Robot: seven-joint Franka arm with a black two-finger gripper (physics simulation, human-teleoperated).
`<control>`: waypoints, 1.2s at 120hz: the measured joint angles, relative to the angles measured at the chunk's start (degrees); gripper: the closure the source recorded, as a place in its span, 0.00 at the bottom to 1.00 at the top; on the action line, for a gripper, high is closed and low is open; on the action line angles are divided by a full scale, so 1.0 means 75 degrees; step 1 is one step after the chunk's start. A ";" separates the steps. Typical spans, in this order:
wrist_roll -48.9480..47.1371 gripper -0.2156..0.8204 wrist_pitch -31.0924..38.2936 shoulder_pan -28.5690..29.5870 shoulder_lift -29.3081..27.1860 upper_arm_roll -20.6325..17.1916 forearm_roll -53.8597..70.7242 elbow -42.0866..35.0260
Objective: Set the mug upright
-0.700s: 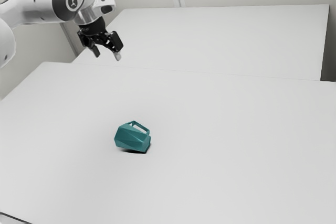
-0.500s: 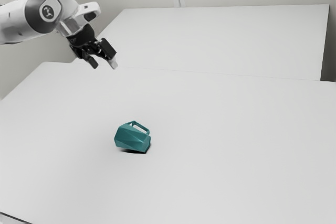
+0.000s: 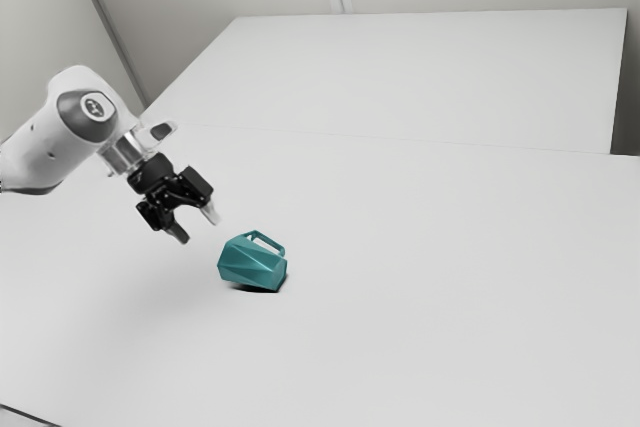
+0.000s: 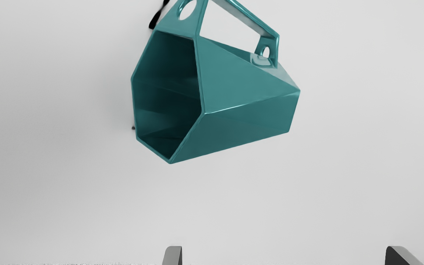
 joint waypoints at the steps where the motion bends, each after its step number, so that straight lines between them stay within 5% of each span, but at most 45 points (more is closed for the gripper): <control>1: 0.0019 0.21 -0.0015 0.0000 0.0027 0.0001 -0.0003 -0.0002; 86: 0.2181 0.22 -0.0314 0.0191 0.2307 -0.0119 -0.1128 0.1107; 144: 0.3660 0.56 -0.0409 0.0439 0.2908 -0.0228 -0.2699 0.1287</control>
